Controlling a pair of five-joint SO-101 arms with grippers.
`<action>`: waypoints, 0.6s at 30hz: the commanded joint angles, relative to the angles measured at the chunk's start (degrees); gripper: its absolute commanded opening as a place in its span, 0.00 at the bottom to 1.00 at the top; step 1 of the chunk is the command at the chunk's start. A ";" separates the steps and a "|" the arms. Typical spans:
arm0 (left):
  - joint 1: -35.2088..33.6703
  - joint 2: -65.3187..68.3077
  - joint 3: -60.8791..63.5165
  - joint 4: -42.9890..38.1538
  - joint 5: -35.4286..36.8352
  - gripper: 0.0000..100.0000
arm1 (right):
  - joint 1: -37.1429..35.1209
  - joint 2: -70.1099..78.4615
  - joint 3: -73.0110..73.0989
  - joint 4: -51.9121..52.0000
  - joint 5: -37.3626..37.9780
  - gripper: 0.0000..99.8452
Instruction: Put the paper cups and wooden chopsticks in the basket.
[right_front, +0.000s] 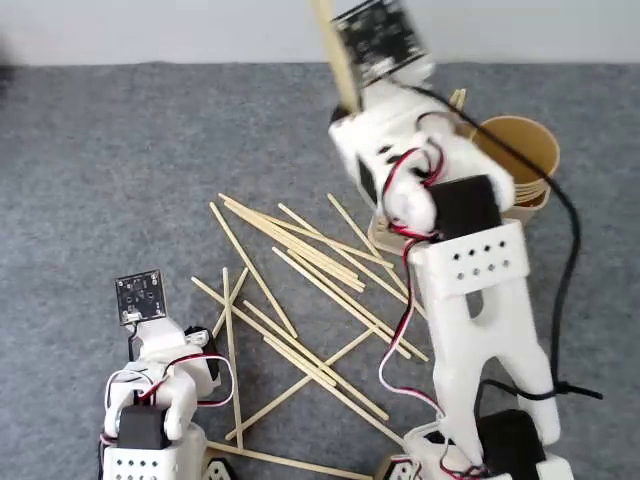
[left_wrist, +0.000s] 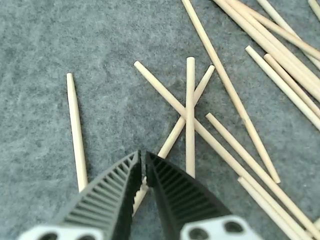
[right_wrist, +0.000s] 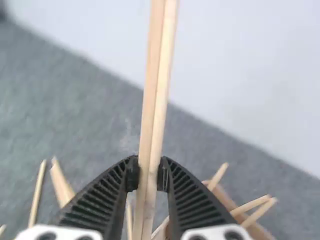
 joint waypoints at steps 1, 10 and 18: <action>0.09 -0.70 -0.48 0.18 -0.26 0.01 | 3.21 -2.95 -3.25 -7.08 0.09 0.01; 0.09 -0.70 -0.48 0.18 -0.26 0.01 | 9.19 -2.86 -0.18 -16.57 0.00 0.01; 0.09 -0.70 -0.48 0.18 -0.26 0.01 | 13.49 -5.23 18.20 -27.74 -0.09 0.01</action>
